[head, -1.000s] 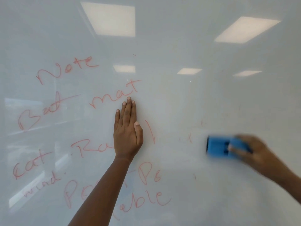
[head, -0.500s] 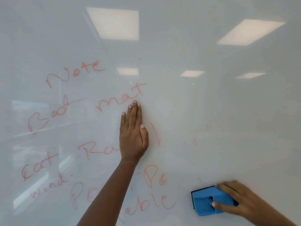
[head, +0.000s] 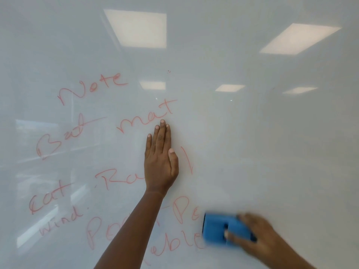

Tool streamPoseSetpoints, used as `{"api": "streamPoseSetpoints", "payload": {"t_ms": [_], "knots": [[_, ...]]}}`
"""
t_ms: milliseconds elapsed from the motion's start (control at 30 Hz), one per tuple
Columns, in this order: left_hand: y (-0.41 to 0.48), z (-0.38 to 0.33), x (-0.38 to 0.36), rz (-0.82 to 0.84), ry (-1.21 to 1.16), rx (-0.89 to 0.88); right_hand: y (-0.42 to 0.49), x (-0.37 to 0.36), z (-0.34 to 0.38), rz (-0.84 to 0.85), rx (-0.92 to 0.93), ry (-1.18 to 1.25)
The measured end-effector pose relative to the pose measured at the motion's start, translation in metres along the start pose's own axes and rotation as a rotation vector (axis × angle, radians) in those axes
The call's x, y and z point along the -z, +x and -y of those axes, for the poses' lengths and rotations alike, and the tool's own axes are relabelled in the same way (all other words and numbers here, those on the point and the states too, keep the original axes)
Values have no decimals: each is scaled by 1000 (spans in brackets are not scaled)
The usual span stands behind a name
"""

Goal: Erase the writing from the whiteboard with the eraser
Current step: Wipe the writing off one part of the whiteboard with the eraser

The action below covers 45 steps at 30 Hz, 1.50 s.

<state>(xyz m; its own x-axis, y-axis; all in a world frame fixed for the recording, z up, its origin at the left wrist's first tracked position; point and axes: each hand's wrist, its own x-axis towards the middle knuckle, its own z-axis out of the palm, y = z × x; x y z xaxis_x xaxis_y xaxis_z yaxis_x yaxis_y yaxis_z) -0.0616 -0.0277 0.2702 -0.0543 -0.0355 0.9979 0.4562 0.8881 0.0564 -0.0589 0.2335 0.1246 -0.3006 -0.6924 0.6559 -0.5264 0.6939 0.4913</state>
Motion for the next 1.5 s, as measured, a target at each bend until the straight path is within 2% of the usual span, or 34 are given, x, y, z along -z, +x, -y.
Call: {"api": "streamPoseSetpoints", "payload": {"t_ms": [33, 67, 133, 167, 233, 367, 433, 500, 533, 567, 633, 733, 800, 833, 900, 1033, 1100, 1167, 1200, 1267, 1367, 1433, 1500], "knots": [[0, 0, 0, 3, 3, 1, -12, -5, 2, 98, 84, -25], [0, 0, 0, 4, 7, 2, -17, -4, -5, 95, 175, -108], [1, -1, 0, 5, 9, 2, -5, 13, -31, -20, 325, -132], [1, -1, 0, 6, 7, 1, 16, 30, -41, -81, 316, -122], [0, -1, 1, 3, 6, 0, 63, 70, -69, -189, 121, 1], [0, -1, 0, 3, 5, 2, 129, 120, -131, -519, -294, -37], [1, -2, 0, 4, 3, 3, 148, 130, -140, -651, -531, 24], [1, -2, 1, 6, 3, 4, 162, 124, -123, -740, -667, 155], [1, -2, 1, 6, 3, 5, 162, 114, -110, -742, -647, 149], [1, -2, 1, 6, 1, 5, 156, 101, -95, -712, -564, 130], [0, -1, 1, 6, -10, -3, 124, 70, -65, -604, -219, 42], [1, 0, 2, 9, -17, -2, 71, 50, -49, -275, 300, -162], [1, -1, 2, 11, -13, -3, 69, 60, -65, -140, 487, -245], [1, -1, 2, 11, -13, -4, 78, 72, -74, -128, 457, -219], [0, -1, 2, 12, -18, -8, 104, 96, -102, -184, 233, -118], [0, 0, 0, 9, -20, -10, 154, 136, -155, -565, -353, -44], [0, 0, 0, 9, -25, -9, 170, 142, -158, -697, -554, 62], [0, 1, 0, 7, -37, -8, 177, 130, -137, -778, -647, 94], [0, 1, 0, 6, -45, -6, 174, 115, -122, -782, -631, 93], [0, 1, 0, 2, -66, -6, 151, 84, -77, -710, -433, 107], [0, 2, 1, 1, -87, -14, 93, 32, -17, -407, -68, 108], [0, 2, 0, 8, -87, -14, 62, 12, -1, -238, 213, -14], [0, 2, 0, 18, -83, -11, 57, 19, -9, -163, 457, -104]]}}
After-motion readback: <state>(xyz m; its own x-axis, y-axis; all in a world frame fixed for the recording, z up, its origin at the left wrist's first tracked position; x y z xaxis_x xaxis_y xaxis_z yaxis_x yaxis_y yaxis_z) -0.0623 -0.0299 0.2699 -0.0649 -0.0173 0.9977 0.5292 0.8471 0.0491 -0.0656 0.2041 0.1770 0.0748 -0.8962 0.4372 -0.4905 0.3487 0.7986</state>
